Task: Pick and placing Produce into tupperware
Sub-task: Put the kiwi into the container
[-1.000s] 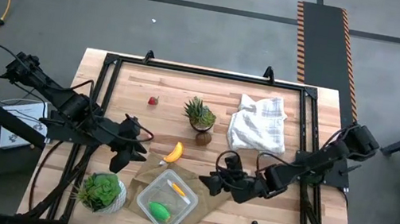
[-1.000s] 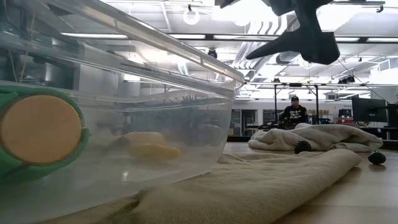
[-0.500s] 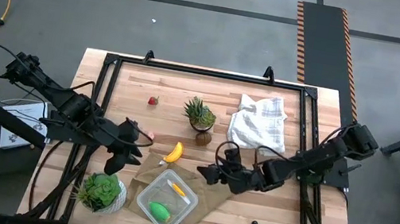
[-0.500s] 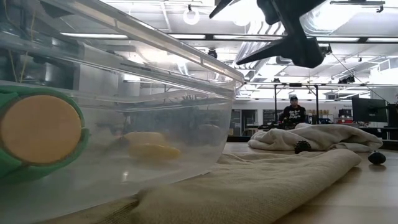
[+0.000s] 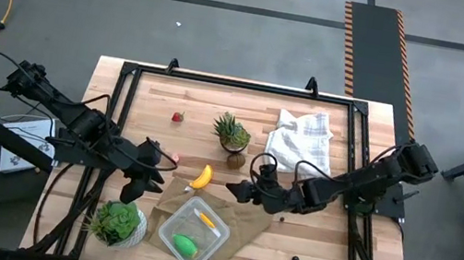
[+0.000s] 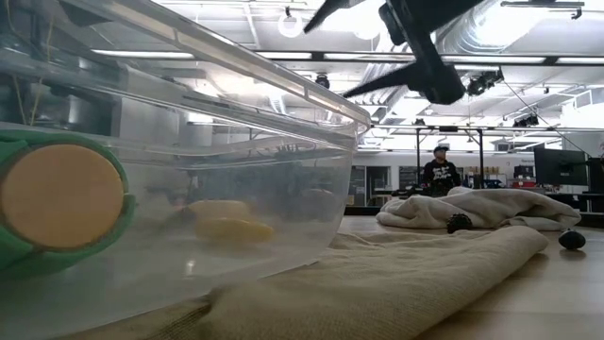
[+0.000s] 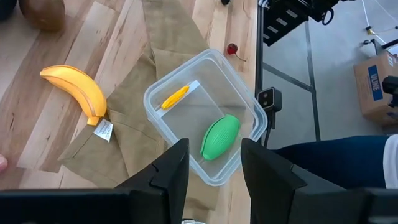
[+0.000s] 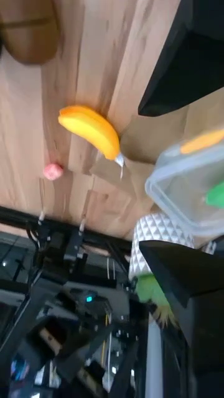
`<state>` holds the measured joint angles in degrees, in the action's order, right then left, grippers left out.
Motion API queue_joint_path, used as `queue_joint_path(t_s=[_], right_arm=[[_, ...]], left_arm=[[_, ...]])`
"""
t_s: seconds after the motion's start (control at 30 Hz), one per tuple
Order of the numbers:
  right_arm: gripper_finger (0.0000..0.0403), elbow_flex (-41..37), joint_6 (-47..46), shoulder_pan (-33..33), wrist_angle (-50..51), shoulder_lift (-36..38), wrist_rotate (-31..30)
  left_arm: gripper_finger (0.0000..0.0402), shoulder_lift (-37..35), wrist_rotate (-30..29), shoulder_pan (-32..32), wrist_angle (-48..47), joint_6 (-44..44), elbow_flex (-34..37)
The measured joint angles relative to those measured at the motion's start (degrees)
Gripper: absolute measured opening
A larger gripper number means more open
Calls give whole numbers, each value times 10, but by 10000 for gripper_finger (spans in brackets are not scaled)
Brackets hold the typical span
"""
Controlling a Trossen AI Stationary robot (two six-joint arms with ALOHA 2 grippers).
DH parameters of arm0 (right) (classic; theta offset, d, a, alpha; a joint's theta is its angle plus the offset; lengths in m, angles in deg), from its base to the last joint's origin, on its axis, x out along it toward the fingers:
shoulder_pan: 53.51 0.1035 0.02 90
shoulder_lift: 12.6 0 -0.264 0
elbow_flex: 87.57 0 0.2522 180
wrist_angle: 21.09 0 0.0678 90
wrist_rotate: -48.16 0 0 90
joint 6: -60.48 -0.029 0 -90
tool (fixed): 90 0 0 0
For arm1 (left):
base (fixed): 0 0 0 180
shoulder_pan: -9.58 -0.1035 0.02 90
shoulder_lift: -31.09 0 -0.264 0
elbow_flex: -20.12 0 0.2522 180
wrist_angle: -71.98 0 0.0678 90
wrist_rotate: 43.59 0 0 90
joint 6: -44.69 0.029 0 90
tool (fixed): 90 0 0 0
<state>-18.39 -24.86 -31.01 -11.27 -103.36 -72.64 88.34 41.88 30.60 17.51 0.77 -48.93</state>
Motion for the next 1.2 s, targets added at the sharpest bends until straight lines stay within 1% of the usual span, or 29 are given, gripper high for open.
queue_joint_path(t_s=[0.17, 0.37, 0.47, 0.8, 0.93, 1.07, 1.2], right_arm=[[332, 0, -16, -6, -10, 0, 11], [332, 0, 8, -8, -10, 0, -15], [332, 0, 33, -7, -10, 0, -14], [334, 0, 121, -7, -11, 0, 27], [352, 0, 141, -7, -11, 0, 30], [389, 0, 151, -7, -5, 0, 24], [396, 0, 168, -7, 5, 0, 29]], left_arm=[[134, 0, 0, 0, 0, 0, 0], [134, 0, 0, 0, 1, 0, 0], [134, 0, -1, 0, 1, 0, 0], [134, 0, -11, 0, 1, 0, 0], [134, 0, -11, 0, 1, 0, 0], [134, 0, -11, 0, 1, 0, 0], [134, 0, -11, 0, 1, -1, 0]])
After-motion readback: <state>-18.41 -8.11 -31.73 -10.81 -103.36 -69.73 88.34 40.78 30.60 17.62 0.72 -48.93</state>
